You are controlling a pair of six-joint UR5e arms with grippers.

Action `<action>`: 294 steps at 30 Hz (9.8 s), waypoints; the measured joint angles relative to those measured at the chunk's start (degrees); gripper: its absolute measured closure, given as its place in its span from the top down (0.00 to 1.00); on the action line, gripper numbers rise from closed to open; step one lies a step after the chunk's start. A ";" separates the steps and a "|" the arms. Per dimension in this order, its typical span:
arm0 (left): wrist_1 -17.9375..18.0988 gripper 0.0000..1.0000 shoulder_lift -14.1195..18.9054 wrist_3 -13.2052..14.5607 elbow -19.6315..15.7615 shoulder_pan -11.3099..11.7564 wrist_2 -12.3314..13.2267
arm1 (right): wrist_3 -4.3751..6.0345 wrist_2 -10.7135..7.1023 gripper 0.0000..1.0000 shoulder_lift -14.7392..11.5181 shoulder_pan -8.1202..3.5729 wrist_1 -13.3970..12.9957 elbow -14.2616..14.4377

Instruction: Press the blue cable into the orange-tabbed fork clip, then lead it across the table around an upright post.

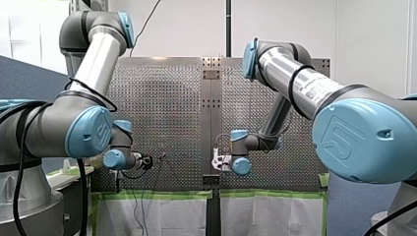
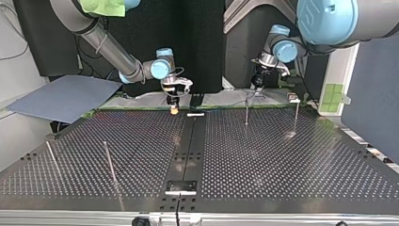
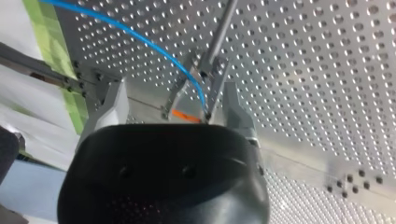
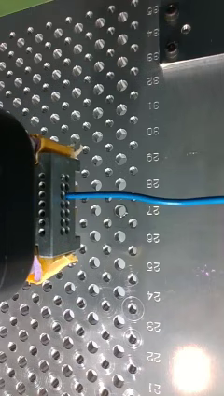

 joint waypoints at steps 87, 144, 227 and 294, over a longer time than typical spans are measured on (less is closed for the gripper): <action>-0.83 1.00 0.44 0.25 7.31 -15.85 -13.14 | 0.00 -0.09 0.00 0.50 0.00 -0.24 0.00; -6.74 1.00 -7.62 3.16 18.99 -19.26 -34.05 | 0.00 -0.17 0.00 0.70 -1.04 0.85 0.01; -33.51 0.00 16.01 0.29 25.32 -26.70 -42.68 | -0.83 0.12 0.00 -21.99 1.81 22.31 -0.24; -55.66 0.00 19.32 -0.52 51.37 -34.07 -36.04 | -0.89 8.82 0.00 -44.04 -4.94 36.18 -4.71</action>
